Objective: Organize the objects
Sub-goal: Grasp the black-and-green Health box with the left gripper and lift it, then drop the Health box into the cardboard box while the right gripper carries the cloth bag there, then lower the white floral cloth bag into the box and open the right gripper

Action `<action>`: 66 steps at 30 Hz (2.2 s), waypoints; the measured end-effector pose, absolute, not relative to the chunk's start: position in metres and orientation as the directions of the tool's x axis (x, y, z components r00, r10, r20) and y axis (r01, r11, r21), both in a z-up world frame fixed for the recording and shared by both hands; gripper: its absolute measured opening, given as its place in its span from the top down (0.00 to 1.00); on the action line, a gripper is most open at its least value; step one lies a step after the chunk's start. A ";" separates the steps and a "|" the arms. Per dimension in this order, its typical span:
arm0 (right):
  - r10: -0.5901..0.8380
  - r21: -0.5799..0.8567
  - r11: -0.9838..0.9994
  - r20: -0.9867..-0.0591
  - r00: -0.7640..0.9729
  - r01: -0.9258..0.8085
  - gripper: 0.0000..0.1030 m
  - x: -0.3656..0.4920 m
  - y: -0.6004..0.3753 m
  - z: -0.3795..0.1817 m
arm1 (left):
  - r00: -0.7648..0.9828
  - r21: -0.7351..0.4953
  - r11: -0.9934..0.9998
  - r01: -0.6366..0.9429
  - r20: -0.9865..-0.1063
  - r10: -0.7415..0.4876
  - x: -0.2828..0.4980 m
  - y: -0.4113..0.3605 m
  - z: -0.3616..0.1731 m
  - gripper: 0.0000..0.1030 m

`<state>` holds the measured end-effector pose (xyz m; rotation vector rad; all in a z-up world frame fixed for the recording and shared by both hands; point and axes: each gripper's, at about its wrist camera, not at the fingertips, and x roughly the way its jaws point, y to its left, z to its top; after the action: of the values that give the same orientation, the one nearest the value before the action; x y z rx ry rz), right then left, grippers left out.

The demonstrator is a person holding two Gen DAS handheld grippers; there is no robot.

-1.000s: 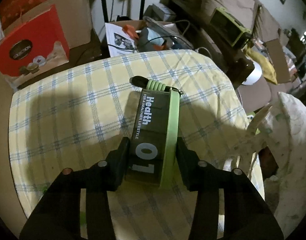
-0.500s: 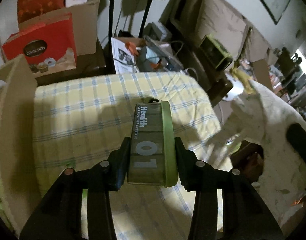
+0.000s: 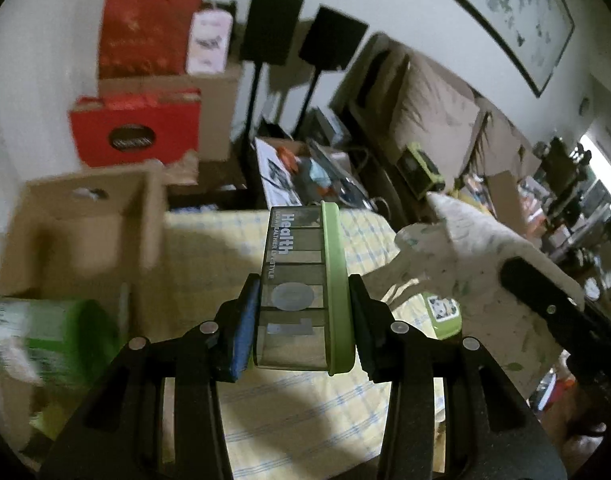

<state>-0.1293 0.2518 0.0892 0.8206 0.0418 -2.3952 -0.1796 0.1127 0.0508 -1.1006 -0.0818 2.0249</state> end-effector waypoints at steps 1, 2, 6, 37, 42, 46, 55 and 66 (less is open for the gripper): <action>-0.544 0.157 -0.809 -0.564 -0.621 0.566 0.95 -0.126 0.246 0.092 | -0.305 -0.398 -0.674 -0.622 -0.669 0.678 -0.181 0.102 0.056 0.62; -0.558 0.157 -0.797 -0.559 -0.613 0.583 0.95 -0.122 0.239 0.096 | -0.317 -0.393 -0.678 -0.621 -0.666 0.675 -0.181 0.092 0.060 0.62; -0.613 0.160 -0.746 -0.546 -0.571 0.647 0.95 -0.105 0.210 0.107 | -0.367 -0.371 -0.704 -0.606 -0.655 0.661 -0.188 0.056 0.074 0.62; -0.734 0.195 -0.408 -0.651 -0.194 0.892 0.95 -0.034 0.028 0.073 | -0.365 -0.397 -0.823 -0.408 -0.755 0.545 -0.317 -0.054 -0.023 0.62; -0.706 0.257 -0.388 -0.700 -0.106 0.885 0.95 -0.047 0.003 0.033 | -0.322 -0.409 -0.828 -0.384 -0.781 0.536 -0.335 -0.050 -0.047 0.62; -0.681 0.300 -0.385 -0.731 -0.049 0.873 0.95 -0.052 -0.012 -0.004 | -0.300 -0.408 -0.834 -0.371 -0.798 0.523 -0.348 -0.048 -0.060 0.62; -0.626 0.304 -0.411 -0.779 -0.023 0.859 0.94 -0.065 -0.037 -0.055 | -0.295 -0.414 -0.824 -0.388 -0.791 0.536 -0.350 -0.052 -0.062 0.60; -0.539 0.235 -0.495 -0.838 -0.084 0.836 0.96 -0.091 -0.049 -0.089 | -0.322 -0.454 -0.797 -0.399 -0.744 0.585 -0.340 -0.068 -0.034 0.48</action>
<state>-0.0910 -0.0486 -0.0888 1.1711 0.3792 -1.7573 -0.3395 -0.0679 -0.0337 -1.3143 -0.2483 2.1386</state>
